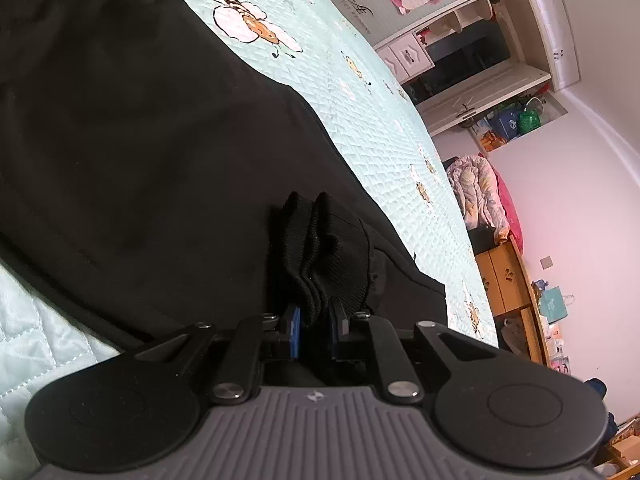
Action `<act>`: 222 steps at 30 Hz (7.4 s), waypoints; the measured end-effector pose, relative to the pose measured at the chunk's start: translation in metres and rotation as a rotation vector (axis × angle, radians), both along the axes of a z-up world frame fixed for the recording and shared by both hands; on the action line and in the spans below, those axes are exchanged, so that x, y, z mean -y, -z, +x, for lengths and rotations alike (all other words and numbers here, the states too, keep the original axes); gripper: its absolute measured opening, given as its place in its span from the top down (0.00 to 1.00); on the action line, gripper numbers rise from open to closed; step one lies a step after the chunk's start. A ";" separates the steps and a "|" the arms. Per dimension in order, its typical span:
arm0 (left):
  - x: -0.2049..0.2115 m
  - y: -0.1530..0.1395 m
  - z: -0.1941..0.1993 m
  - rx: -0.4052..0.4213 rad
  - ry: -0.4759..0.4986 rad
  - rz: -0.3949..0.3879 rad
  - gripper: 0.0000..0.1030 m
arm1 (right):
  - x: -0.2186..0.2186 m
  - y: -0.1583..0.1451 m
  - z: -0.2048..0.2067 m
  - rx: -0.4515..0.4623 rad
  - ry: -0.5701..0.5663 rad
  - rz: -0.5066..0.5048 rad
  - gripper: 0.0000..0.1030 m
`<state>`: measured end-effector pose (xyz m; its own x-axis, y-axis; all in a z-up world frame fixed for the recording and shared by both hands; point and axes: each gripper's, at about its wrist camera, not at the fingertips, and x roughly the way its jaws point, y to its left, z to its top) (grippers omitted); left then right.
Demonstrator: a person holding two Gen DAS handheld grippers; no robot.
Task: Fold clothes
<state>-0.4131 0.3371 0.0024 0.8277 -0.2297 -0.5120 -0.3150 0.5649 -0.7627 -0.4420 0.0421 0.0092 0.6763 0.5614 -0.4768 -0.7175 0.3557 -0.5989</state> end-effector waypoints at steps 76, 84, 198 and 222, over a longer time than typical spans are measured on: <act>-0.128 -0.006 -0.190 0.146 -0.659 -0.069 0.44 | -0.137 0.002 0.119 -1.016 0.332 0.608 0.57; -0.155 -0.005 -0.172 0.175 -0.645 -0.068 0.41 | -0.142 0.002 0.115 -0.976 0.327 0.569 0.55; 0.226 -0.028 0.034 0.049 0.515 1.284 0.55 | 0.012 -0.009 0.193 -1.287 0.396 0.809 0.42; 0.229 -0.025 0.006 0.110 0.639 1.307 0.89 | 0.056 -0.020 0.171 -1.303 0.349 0.889 0.59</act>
<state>-0.4072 0.1077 0.0278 0.8132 0.0041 -0.5820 0.2751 0.8785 0.3906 -0.2712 -0.0140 0.0296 0.2404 0.8728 -0.4248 -0.3617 0.4866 0.7952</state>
